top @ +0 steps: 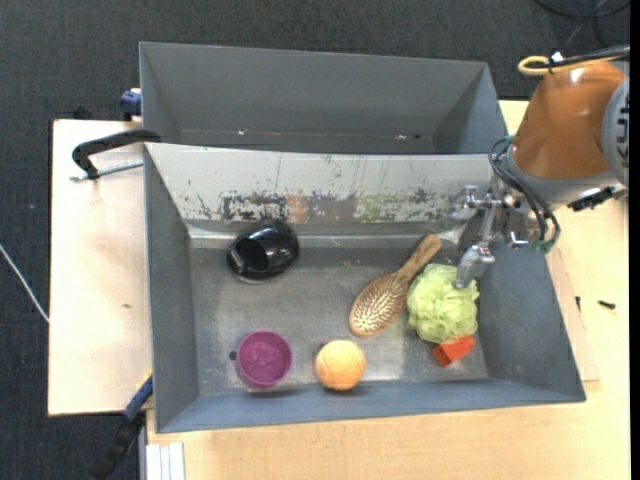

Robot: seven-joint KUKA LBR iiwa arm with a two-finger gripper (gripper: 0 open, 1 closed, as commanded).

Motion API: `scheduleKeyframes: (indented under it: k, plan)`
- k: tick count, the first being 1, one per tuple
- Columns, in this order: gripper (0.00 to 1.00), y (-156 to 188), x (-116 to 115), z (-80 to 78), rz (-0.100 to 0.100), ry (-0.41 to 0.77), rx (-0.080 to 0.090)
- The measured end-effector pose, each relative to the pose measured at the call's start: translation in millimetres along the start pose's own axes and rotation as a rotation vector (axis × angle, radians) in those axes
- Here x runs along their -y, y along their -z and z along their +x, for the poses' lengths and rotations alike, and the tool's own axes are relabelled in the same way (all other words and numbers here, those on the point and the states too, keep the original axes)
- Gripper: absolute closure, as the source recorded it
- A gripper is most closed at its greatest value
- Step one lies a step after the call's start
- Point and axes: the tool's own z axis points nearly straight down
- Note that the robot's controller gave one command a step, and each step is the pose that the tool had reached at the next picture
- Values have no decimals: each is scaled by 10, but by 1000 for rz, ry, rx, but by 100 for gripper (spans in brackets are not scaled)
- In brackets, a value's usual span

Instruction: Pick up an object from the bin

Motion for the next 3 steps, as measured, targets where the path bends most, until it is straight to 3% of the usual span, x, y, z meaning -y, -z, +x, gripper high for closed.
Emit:
scheduleKeyframes:
  k: [1,2,3]
  plan:
    - [0,0,0,0,0,0,0]
    - [0,19,-177,544,-1,-34,2]
    - [0,25,-191,566,-1,-48,3]
